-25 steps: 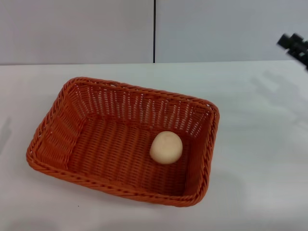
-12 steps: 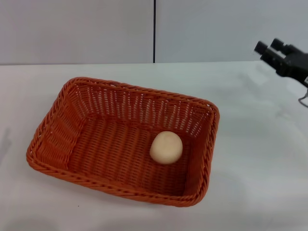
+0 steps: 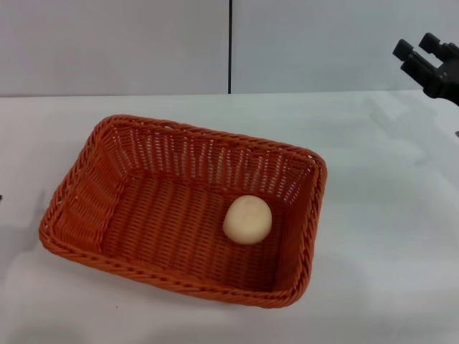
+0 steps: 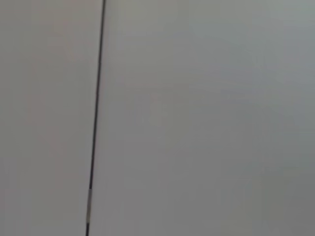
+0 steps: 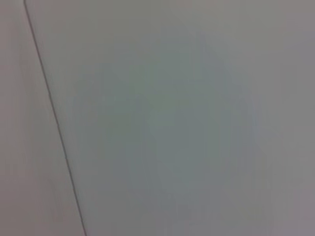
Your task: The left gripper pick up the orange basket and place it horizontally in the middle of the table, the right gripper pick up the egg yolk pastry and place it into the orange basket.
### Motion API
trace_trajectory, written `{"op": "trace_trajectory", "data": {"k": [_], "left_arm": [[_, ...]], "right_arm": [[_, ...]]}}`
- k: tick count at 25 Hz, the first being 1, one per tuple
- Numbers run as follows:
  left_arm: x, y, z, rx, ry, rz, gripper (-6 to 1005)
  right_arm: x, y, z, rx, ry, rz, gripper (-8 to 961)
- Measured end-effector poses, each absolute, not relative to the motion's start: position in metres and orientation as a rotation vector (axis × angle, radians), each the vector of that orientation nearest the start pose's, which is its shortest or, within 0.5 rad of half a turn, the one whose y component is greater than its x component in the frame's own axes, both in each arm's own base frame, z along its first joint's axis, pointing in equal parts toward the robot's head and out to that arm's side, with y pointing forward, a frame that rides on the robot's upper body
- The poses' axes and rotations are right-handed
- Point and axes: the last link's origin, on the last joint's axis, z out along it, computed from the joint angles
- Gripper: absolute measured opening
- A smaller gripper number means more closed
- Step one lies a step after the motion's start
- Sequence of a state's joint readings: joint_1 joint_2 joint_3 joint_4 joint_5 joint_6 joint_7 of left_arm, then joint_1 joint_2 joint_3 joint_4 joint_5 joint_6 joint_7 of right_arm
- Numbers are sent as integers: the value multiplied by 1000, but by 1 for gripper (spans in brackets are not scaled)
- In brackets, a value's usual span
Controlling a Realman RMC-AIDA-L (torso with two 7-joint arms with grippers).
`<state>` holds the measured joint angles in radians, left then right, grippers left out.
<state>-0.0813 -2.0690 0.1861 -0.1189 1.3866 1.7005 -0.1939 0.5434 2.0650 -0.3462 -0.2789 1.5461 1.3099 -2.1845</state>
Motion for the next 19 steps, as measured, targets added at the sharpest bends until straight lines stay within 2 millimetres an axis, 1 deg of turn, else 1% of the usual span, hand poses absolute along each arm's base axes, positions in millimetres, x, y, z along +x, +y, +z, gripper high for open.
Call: {"op": "trace_trajectory", "data": {"k": [1,4,6,9,13,16,19], "left_arm": [[-368,171,2,-1484,-474,-762,857],[-368,171,2,-1484,-474,-762,857],[-361,170,-8,-1482,-456,-734,857],[-361,169,-10,-1476,-466,-731,857],[-363,169,-9,-1475,-465,-719,857],[-369,173,3,-1476,-411,-685,857],[-373,176,6,-1480,-409,-663,857]], "right_arm": [[299,358,20,-1986,644,994,609],[298,355,22,-1992,620,1004,609],[299,354,23,-1990,613,1008,609],[299,354,24,-1987,613,1009,609],[297,352,18,-1980,609,1013,608],[297,349,9,-1941,591,1015,608],[297,347,5,-1925,585,1017,608]]}}
